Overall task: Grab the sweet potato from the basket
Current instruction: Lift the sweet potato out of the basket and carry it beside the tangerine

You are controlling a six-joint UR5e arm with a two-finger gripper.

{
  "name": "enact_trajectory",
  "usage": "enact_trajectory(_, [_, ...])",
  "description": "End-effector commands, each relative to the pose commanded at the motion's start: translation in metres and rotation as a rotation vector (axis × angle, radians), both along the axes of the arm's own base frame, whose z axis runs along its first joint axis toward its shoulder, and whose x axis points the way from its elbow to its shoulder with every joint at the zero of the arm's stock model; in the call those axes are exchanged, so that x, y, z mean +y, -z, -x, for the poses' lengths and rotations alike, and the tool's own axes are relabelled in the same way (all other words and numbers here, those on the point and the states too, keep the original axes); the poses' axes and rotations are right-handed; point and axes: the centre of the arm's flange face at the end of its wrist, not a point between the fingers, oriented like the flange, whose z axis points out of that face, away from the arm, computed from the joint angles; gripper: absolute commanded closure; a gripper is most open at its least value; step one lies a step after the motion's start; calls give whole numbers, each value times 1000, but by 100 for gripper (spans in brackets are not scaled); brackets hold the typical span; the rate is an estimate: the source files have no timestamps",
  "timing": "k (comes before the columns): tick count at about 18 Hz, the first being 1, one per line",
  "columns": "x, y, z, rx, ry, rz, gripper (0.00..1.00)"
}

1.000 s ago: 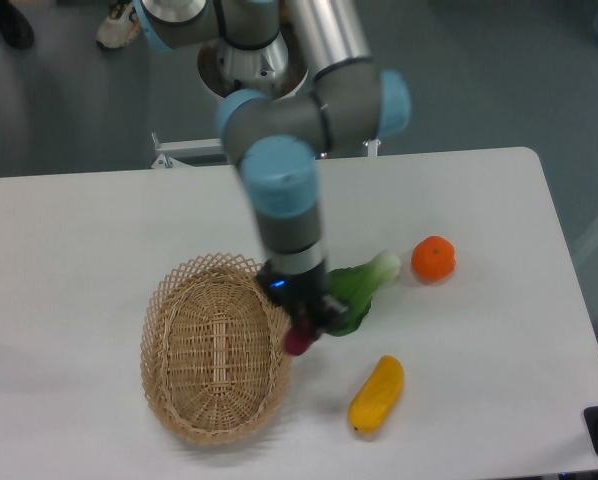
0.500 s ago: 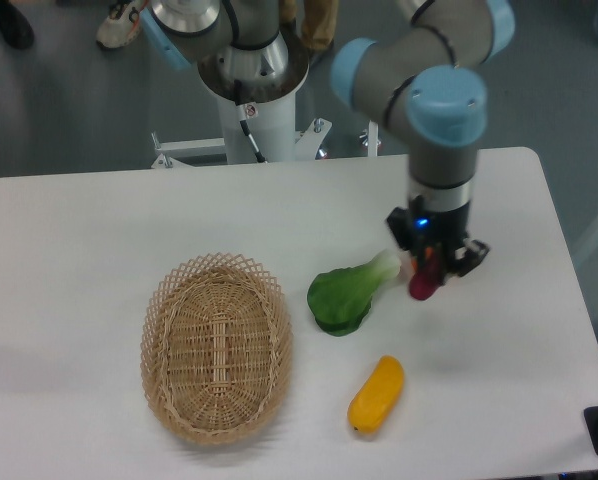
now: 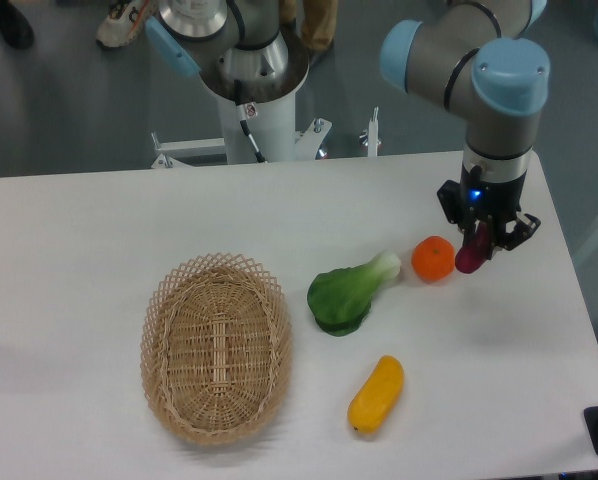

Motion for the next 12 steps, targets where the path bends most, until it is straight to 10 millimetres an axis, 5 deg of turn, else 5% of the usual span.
enact_trajectory(12, [-2,-1,1,-7,-2,-23,74])
